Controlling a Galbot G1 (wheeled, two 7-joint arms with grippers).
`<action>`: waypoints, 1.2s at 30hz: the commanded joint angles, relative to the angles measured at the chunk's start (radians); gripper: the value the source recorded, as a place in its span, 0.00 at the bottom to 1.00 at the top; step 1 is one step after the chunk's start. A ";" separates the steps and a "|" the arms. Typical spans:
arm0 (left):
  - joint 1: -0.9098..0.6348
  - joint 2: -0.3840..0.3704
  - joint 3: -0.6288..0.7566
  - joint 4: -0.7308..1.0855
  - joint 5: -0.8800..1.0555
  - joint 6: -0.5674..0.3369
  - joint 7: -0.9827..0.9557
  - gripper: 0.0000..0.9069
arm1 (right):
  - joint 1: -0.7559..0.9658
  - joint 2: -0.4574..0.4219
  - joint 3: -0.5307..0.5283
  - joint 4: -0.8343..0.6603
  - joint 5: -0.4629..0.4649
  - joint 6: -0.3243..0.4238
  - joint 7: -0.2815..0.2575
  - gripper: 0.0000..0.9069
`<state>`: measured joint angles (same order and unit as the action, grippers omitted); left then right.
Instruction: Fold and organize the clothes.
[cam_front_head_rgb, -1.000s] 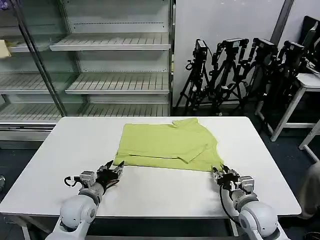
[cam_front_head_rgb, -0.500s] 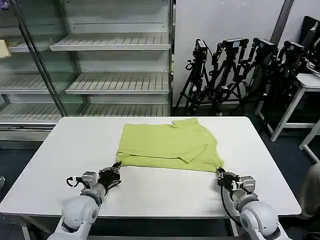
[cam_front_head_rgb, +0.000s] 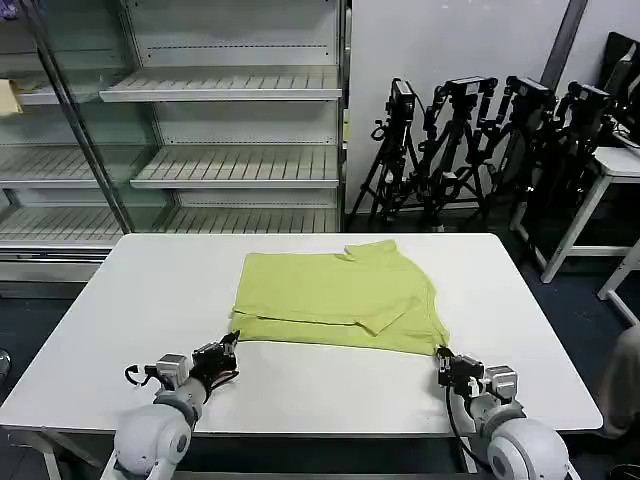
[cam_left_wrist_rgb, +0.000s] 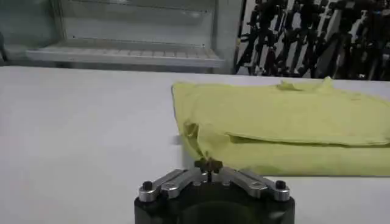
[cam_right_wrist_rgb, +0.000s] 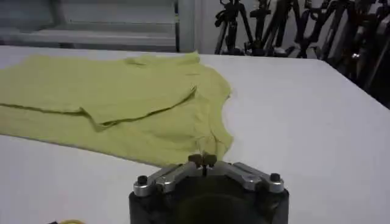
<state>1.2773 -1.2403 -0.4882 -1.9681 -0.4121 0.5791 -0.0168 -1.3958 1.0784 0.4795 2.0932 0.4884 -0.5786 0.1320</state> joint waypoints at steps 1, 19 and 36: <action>0.127 -0.001 -0.044 -0.084 -0.001 -0.001 0.012 0.02 | -0.097 -0.003 0.013 0.075 -0.027 0.001 -0.001 0.00; 0.387 -0.018 -0.208 -0.252 -0.024 -0.003 0.060 0.02 | -0.353 0.034 0.079 0.272 -0.155 0.012 -0.015 0.00; 0.444 -0.034 -0.236 -0.334 0.000 -0.005 0.063 1.00 | -0.415 0.039 0.081 0.321 -0.200 0.029 -0.044 1.00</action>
<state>1.6888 -1.2680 -0.7046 -2.2693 -0.4302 0.5745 0.0471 -1.7719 1.1133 0.5603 2.3909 0.3183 -0.5541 0.0968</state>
